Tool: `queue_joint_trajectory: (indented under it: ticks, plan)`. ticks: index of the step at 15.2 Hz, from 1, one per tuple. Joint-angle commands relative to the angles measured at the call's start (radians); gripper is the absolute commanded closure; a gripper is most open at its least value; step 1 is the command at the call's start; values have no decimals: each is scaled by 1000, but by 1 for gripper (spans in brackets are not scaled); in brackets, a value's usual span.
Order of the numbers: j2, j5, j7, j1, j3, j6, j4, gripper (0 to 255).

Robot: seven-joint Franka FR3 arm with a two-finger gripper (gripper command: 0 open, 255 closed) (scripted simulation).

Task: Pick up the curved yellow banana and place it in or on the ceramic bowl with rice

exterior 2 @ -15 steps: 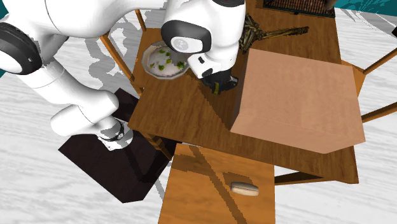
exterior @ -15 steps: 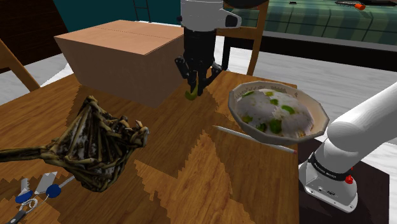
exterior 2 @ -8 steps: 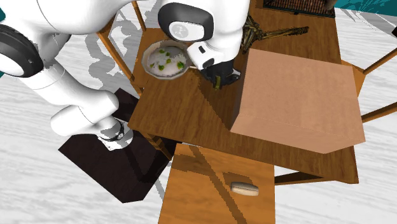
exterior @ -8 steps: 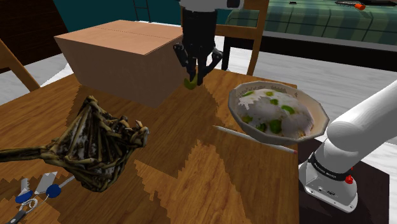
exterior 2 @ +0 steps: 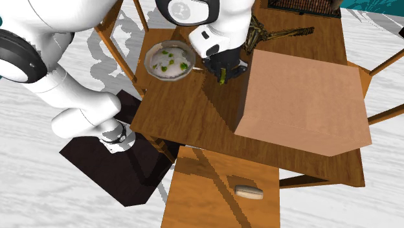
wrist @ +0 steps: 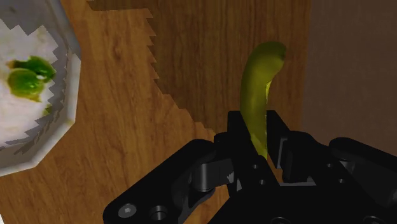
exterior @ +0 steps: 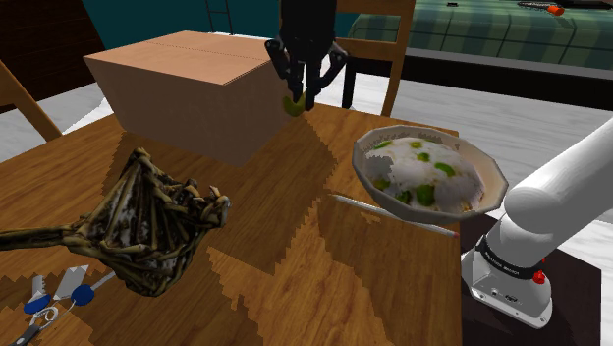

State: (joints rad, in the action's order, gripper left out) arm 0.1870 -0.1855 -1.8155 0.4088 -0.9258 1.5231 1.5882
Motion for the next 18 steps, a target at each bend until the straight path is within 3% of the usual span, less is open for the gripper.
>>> queue_joint_trajectory:
  ticks: [1,10,16,18]
  plan:
    - [-20,15,-12,3,-9,-29,-43,255]
    - [-141,113,-91,-7,-75,-161,-251,255]
    - [-252,216,-162,-58,-124,-254,-404,255]
    - [-90,66,-88,17,-77,-237,-300,255]
